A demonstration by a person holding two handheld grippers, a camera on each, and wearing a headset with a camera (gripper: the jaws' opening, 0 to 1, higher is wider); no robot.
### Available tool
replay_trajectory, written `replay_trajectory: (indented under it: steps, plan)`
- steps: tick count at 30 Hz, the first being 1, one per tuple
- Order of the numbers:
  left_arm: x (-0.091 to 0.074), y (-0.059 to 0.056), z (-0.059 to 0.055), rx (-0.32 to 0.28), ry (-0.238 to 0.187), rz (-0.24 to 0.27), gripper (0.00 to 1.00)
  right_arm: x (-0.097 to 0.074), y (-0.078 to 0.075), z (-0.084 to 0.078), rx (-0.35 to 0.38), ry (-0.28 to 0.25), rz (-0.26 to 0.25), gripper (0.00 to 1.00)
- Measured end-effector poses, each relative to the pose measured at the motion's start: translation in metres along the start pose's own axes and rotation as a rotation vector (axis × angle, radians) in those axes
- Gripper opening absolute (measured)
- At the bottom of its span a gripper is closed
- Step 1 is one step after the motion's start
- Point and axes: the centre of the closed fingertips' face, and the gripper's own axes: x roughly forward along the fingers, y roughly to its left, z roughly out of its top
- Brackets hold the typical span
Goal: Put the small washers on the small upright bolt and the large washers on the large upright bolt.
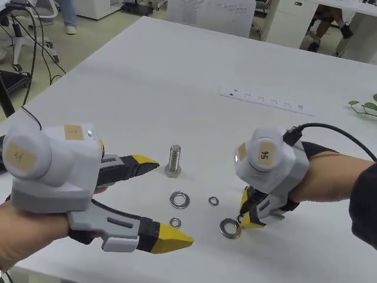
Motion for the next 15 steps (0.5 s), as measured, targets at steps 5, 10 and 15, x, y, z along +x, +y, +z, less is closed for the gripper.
replay_trajectory:
  steps: [5,10,15]
  plan:
    - [0.0001,0.0005,0.0,-0.001,0.0,0.001,0.86,0.0,-0.0002,-0.0003,0.001,0.003,0.0,0.14]
    - [0.0009,0.0,0.0001,0.0,0.001,-0.002,0.86,-0.0001,-0.0002,-0.0005,0.0,0.004,-0.001,0.14]
    - [0.0013,-0.0002,-0.0003,-0.001,0.002,-0.002,0.86,-0.0003,0.0006,-0.0012,0.006,0.005,0.0,0.14]
